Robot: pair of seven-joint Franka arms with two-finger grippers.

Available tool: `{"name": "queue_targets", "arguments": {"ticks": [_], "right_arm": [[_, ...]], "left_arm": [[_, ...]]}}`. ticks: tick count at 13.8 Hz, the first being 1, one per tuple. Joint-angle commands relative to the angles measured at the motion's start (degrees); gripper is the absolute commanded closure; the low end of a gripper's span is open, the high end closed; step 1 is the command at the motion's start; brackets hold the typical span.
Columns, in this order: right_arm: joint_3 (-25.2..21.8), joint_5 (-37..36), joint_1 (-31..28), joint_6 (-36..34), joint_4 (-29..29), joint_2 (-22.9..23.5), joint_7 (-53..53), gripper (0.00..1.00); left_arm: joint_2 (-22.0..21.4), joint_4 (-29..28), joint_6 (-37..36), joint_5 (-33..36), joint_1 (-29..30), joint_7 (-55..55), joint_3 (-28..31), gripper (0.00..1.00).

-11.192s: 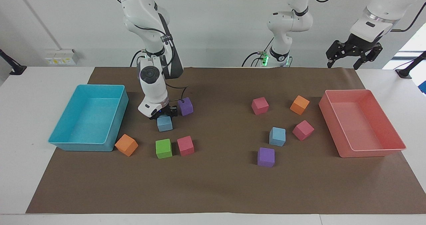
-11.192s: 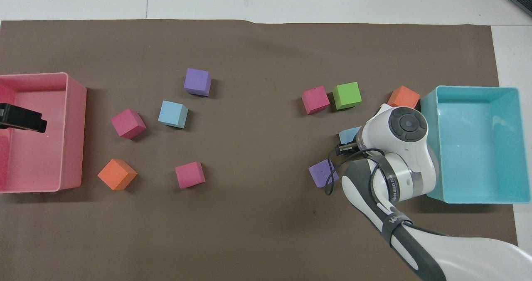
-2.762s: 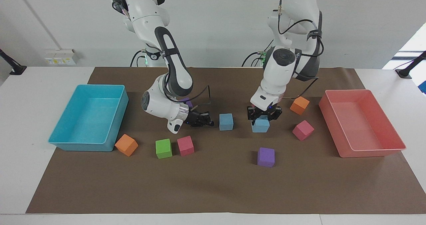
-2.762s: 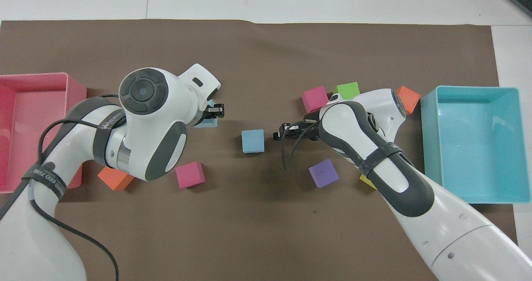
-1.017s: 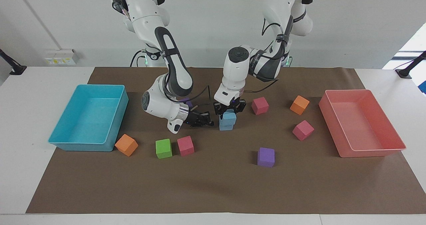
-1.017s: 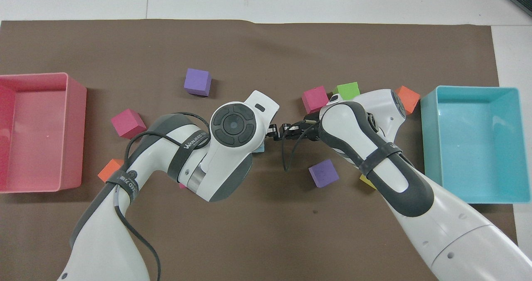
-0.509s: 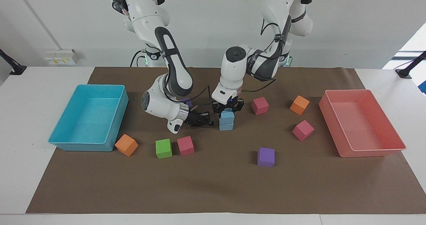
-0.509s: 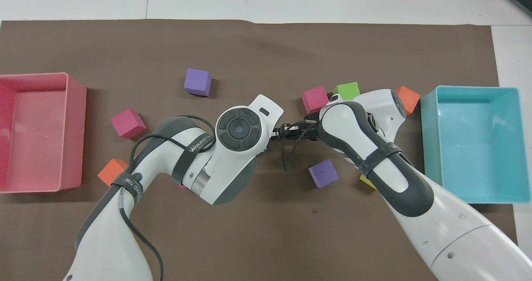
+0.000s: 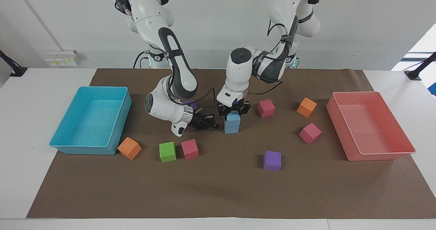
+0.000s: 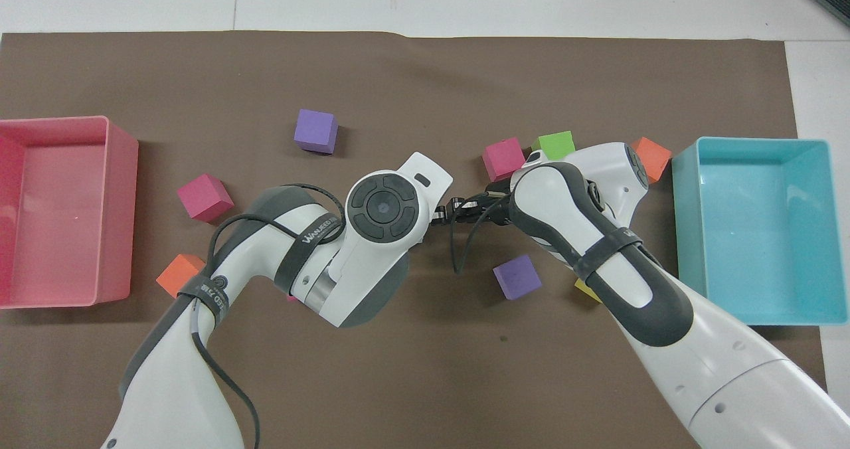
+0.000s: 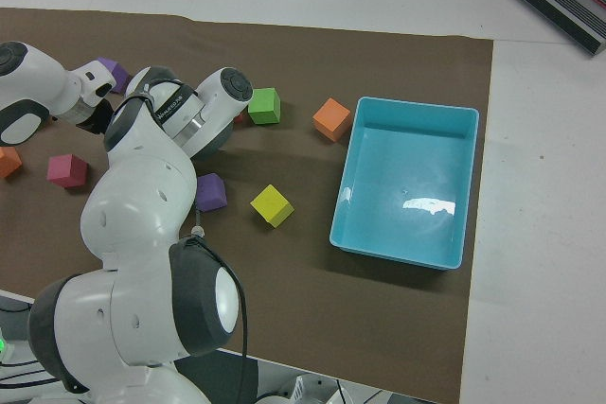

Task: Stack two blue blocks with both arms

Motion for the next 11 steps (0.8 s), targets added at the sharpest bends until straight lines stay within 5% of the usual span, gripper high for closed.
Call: {"name": "queue_targets", "arguments": {"ticks": [1,11], "right_arm": [[0.3,2.1,0.0,1.5,-1.0,-0.5,-1.7,1.0],[0.3,2.1,0.0,1.5,-1.0,-0.5,-1.6,1.0]], "left_arm": [[-0.8,-0.9,-0.3,1.3,-1.2,0.2,1.1,0.41],[-1.3,-1.9,-0.4,1.5,-1.7,0.2,1.1,0.4]]}}
